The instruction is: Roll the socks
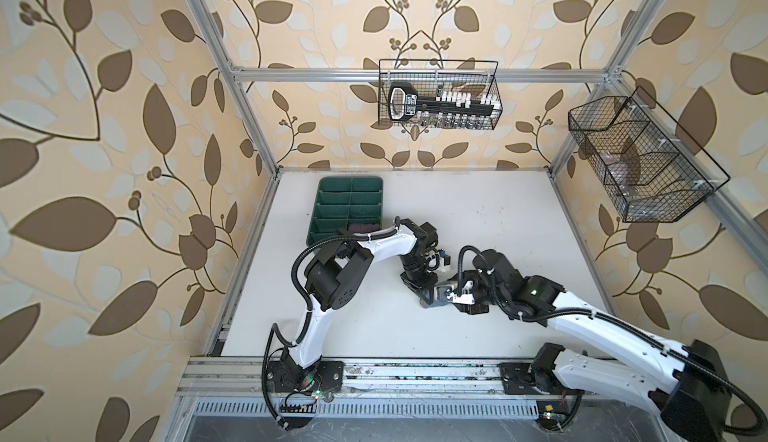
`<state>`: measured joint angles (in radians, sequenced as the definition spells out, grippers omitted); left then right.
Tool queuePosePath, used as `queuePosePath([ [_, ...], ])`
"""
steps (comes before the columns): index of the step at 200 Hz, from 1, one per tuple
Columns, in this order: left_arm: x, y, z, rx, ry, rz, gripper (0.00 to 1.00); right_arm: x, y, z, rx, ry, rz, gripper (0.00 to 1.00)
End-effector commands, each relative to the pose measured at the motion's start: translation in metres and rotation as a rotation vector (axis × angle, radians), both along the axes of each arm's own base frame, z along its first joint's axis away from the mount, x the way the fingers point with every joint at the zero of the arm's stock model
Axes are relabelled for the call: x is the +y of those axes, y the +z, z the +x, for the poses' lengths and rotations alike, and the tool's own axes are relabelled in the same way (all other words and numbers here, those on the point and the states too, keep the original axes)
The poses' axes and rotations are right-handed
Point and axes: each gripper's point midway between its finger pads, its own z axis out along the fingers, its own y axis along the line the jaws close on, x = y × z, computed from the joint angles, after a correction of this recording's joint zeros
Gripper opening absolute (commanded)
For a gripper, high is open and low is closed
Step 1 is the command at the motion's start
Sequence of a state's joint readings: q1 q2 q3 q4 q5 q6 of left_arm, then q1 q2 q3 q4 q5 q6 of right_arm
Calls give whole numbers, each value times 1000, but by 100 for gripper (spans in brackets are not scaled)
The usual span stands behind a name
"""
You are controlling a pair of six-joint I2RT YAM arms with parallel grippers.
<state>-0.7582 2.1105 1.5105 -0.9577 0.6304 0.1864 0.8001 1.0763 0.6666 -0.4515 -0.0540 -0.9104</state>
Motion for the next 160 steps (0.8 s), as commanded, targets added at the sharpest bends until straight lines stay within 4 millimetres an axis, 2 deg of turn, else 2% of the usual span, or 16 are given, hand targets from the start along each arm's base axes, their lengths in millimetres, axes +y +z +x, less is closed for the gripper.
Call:
queuePosePath([
  [1, 17, -17, -4, 41, 9, 111, 14, -1, -17, 13, -100, 59, -140, 55],
  [17, 16, -17, -1, 37, 8, 107, 14, 10, -31, 14, -86, 98, -158, 55],
  [44, 15, -17, -2, 41, 3, 98, 14, 22, -46, 33, -117, 87, -193, 56],
  [77, 15, -18, -4, 47, -4, 90, 13, 25, -67, 50, -100, 65, -242, 58],
  [108, 13, -18, -4, 48, -3, 78, 14, 23, -89, 51, -55, 73, -288, 56],
  [134, 11, -15, -1, 33, -1, 67, 14, 21, -103, 43, 5, 72, -302, 45],
  [160, 2, -1, 6, 14, 31, -3, 18, 11, -114, 32, 69, 57, -342, 17],
])
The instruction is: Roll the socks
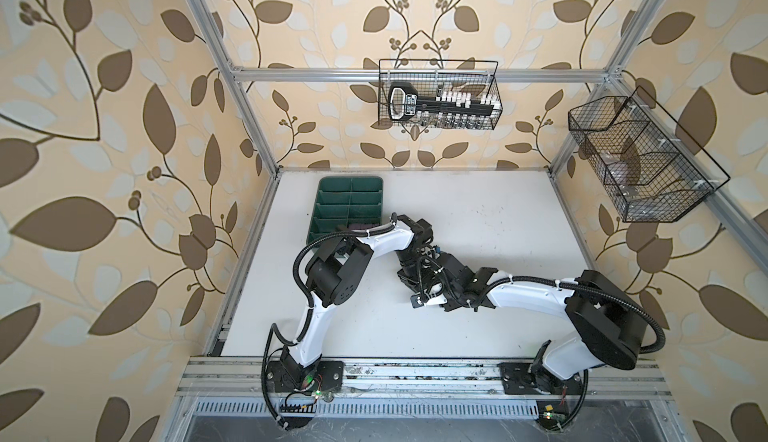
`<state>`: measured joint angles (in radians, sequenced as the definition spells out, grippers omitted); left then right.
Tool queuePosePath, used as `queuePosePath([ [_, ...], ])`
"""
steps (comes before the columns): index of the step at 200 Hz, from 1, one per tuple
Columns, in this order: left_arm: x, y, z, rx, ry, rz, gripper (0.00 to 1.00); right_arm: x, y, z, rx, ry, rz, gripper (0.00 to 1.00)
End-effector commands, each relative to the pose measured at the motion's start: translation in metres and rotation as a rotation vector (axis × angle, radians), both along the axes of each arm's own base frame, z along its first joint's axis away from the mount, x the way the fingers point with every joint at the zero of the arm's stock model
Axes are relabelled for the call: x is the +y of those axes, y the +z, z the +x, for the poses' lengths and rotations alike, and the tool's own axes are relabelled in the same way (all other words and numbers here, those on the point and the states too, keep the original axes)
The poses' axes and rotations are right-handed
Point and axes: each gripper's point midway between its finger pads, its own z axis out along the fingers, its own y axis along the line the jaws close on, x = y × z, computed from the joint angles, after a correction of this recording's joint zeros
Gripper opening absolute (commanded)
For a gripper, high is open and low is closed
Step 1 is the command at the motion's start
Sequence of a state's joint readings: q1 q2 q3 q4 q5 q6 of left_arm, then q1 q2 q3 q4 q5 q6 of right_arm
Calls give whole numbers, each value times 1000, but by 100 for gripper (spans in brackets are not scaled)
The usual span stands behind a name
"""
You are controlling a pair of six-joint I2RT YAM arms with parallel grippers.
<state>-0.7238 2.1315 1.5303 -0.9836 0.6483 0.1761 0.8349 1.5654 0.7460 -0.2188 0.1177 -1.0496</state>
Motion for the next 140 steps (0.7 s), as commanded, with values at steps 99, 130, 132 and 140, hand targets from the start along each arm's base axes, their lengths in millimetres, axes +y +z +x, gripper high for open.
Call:
queuePosePath([
  [99, 58, 202, 82, -916, 450, -337, 58, -14, 38, -35, 201, -84, 107, 0],
  [130, 167, 255, 98, -1290, 820, -126, 80, -3, 96, -18, 178, -94, 258, 0],
  [132, 175, 258, 98, -1301, 842, -114, 82, -1, 100, -16, 173, -93, 270, 0],
  [140, 199, 260, 101, -1314, 913, -60, 87, 5, 118, -8, 149, -87, 319, 0],
])
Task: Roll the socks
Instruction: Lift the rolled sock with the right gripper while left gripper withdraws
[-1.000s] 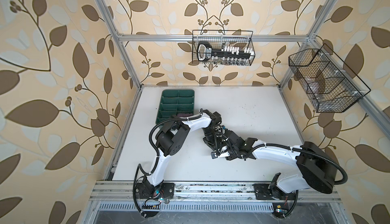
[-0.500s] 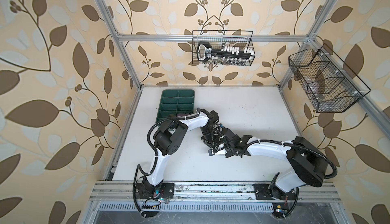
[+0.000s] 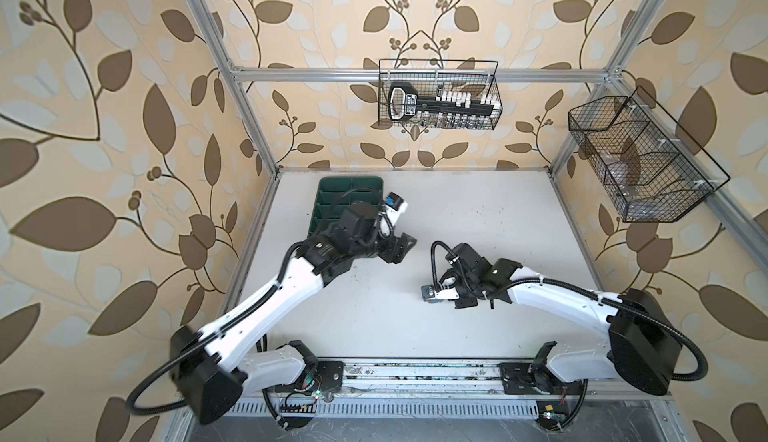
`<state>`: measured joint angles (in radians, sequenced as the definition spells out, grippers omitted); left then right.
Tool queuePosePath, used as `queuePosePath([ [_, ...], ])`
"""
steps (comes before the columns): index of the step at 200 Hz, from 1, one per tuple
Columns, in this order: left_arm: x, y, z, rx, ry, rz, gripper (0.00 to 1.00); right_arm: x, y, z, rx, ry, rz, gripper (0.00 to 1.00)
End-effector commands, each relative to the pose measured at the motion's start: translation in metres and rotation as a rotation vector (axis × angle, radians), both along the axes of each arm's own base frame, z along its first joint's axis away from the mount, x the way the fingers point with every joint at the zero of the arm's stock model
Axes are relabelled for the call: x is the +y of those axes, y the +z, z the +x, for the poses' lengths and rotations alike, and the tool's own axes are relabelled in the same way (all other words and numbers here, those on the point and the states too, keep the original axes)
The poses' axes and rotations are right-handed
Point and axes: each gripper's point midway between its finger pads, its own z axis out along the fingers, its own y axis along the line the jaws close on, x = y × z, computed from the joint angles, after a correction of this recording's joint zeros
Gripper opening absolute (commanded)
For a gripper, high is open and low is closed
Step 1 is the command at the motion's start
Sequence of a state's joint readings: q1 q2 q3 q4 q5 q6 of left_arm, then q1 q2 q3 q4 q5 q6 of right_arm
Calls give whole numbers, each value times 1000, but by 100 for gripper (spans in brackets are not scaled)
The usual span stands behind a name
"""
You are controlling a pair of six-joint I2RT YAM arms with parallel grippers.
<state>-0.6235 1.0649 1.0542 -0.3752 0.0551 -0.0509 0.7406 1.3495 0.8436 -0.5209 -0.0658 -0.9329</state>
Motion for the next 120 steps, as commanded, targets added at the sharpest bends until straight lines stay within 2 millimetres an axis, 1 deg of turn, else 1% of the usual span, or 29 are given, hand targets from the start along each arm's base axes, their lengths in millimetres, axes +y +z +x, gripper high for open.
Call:
queuePosePath([
  [1, 92, 8, 30, -96, 439, 70, 88, 21, 55, 9, -8, 13, 163, 0],
  [11, 122, 4, 35, -55, 543, 88, 98, 29, 79, 21, -44, 16, 226, 0],
  [13, 127, 2, 36, -47, 559, 94, 99, 30, 84, 23, -52, 17, 237, 0],
  [24, 157, -6, 43, -17, 662, 130, 99, 40, 109, 35, -90, 20, 304, 0],
  [40, 191, -20, 55, 12, 784, 154, 99, 54, 141, 54, -140, -1, 403, 0],
  [44, 201, -25, 59, 29, 822, 151, 99, 57, 148, 58, -148, -6, 426, 0],
  [51, 219, -34, 63, 61, 897, 148, 99, 62, 154, 63, -150, 4, 452, 0],
  [59, 235, -47, 69, 109, 949, 142, 99, 66, 163, 70, -157, 6, 486, 0],
  [67, 250, -60, 73, 171, 994, 135, 99, 70, 167, 79, -161, -8, 508, 0],
  [74, 257, -71, 79, 219, 998, 126, 99, 71, 164, 85, -160, -16, 507, 0],
  [77, 260, -76, 81, 239, 1002, 128, 99, 74, 172, 90, -177, -16, 519, 0],
  [88, 273, -98, 90, 324, 1020, 140, 99, 77, 174, 99, -182, -20, 523, 0],
  [97, 285, -116, 96, 395, 1054, 145, 95, 79, 173, 105, -181, -22, 519, 0],
  [100, 288, -127, 99, 434, 1058, 147, 94, 80, 172, 106, -179, -21, 518, 0],
  [104, 291, -134, 103, 464, 1056, 139, 89, 81, 170, 108, -176, -21, 518, 0],
  [108, 294, -140, 107, 487, 1058, 132, 87, 82, 170, 109, -173, -18, 519, 0],
  [120, 299, -153, 121, 523, 1063, 119, 83, 84, 167, 113, -165, -15, 521, 0],
])
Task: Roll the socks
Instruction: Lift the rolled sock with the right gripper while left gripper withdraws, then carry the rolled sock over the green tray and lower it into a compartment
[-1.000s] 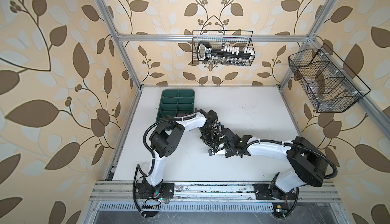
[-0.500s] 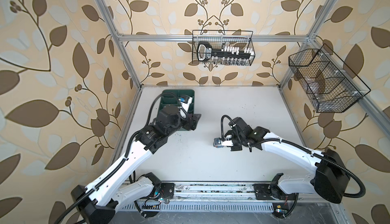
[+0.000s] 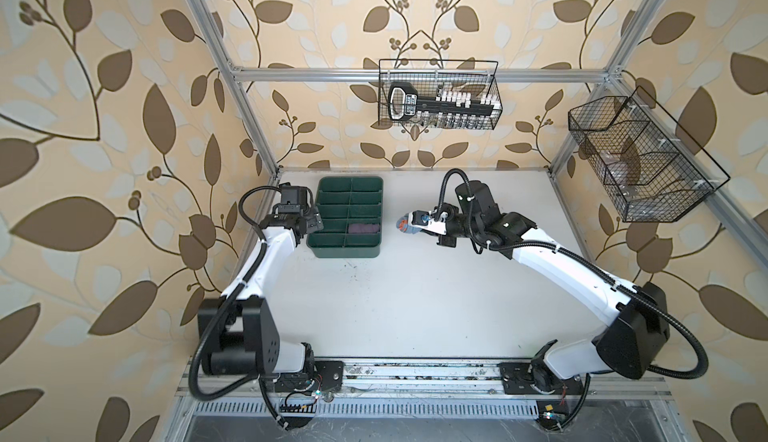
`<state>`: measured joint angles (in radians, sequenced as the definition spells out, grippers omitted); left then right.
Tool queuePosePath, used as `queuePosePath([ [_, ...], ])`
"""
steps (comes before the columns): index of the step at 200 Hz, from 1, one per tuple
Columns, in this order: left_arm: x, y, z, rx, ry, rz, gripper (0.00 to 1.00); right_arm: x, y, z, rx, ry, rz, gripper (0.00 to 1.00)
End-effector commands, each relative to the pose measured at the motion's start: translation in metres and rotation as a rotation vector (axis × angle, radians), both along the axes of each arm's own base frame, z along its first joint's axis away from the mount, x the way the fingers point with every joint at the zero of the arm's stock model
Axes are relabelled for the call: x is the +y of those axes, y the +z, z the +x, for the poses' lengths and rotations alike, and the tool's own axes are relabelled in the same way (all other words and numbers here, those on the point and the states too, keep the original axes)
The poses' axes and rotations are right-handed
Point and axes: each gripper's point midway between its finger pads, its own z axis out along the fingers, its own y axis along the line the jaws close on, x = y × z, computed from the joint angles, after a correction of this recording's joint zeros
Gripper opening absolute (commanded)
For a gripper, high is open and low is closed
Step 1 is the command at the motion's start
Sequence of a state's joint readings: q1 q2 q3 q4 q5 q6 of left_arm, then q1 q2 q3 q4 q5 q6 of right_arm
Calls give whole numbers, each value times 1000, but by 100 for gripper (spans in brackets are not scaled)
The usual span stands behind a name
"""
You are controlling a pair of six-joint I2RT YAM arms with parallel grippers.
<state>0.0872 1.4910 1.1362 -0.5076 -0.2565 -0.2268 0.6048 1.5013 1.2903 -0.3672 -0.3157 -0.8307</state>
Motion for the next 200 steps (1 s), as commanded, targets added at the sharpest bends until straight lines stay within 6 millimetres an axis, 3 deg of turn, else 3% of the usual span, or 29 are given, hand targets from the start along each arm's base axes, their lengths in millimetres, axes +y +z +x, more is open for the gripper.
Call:
queuePosePath([
  [1, 6, -16, 21, 35, 37, -100, 83, 12, 11, 6, 0, 36, 52, 0],
  [23, 0, -23, 50, 26, -17, -147, 81, 13, 1, 7, 21, 50, 44, 0],
  [55, -10, -25, 76, -14, -73, -201, 80, 12, -13, 12, 58, 55, 29, 0],
  [98, -23, -26, 94, -55, -138, -258, 75, 11, -23, 17, 95, 50, 12, 0],
  [126, -31, -45, 99, 12, -179, -299, 68, 11, -23, 19, 96, 47, 10, 0],
  [138, -32, -54, 100, 39, -184, -307, 61, 12, -21, 19, 94, 49, 12, 0],
  [167, -41, -59, 101, 58, -205, -320, 33, 12, -15, 20, 82, 46, 17, 0],
  [200, -73, -54, 95, 63, -272, -288, 16, 8, -12, 34, 95, -36, 4, 0],
])
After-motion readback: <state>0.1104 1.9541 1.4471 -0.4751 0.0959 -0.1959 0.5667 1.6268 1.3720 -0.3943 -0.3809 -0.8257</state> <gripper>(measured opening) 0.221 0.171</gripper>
